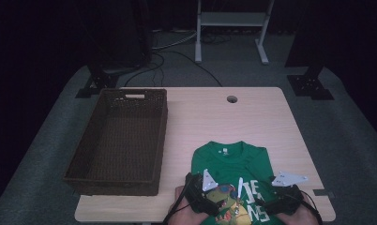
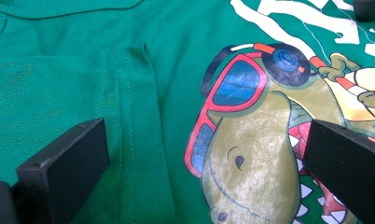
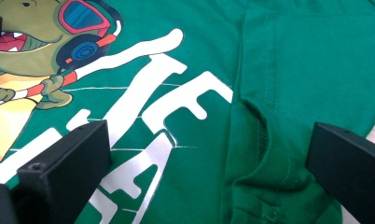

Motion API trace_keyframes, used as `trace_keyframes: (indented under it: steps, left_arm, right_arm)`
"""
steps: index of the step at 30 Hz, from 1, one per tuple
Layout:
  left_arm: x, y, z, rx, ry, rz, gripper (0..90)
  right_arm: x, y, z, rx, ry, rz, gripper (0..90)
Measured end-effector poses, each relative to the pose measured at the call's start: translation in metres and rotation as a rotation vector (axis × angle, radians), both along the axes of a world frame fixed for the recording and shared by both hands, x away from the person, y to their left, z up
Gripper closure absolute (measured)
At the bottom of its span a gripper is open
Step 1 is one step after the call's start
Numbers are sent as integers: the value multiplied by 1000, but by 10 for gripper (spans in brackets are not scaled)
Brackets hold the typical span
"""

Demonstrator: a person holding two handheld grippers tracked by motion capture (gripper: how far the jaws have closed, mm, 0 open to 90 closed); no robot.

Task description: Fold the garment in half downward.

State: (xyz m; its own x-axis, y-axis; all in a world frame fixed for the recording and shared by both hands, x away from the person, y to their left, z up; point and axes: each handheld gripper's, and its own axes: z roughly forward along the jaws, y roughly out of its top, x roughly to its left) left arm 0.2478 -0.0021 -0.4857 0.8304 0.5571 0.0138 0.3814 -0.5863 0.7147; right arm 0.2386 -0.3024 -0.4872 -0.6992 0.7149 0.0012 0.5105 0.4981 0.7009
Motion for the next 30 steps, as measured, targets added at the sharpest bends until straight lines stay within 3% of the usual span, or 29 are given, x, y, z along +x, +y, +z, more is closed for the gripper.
trace_keyframes:
  steps: [4,6,16,21,30]
  left_arm:
    - [-1,1,2,-19,18,-10,0]
    - [0,0,5,-11,2,-14,0]
    - [18,5,19,-84,-43,-45,0]
    - [34,7,27,-81,-32,-49,0]
    - [63,12,39,-57,-61,-27,0]
  right_arm:
    - [-3,-1,0,-3,3,3,0]
    - [-3,-2,0,-2,2,5,0]
    - [-3,-2,0,-1,2,3,0]
    - [-3,-2,0,-2,2,4,0]
    - [-3,-8,0,-3,3,22,0]
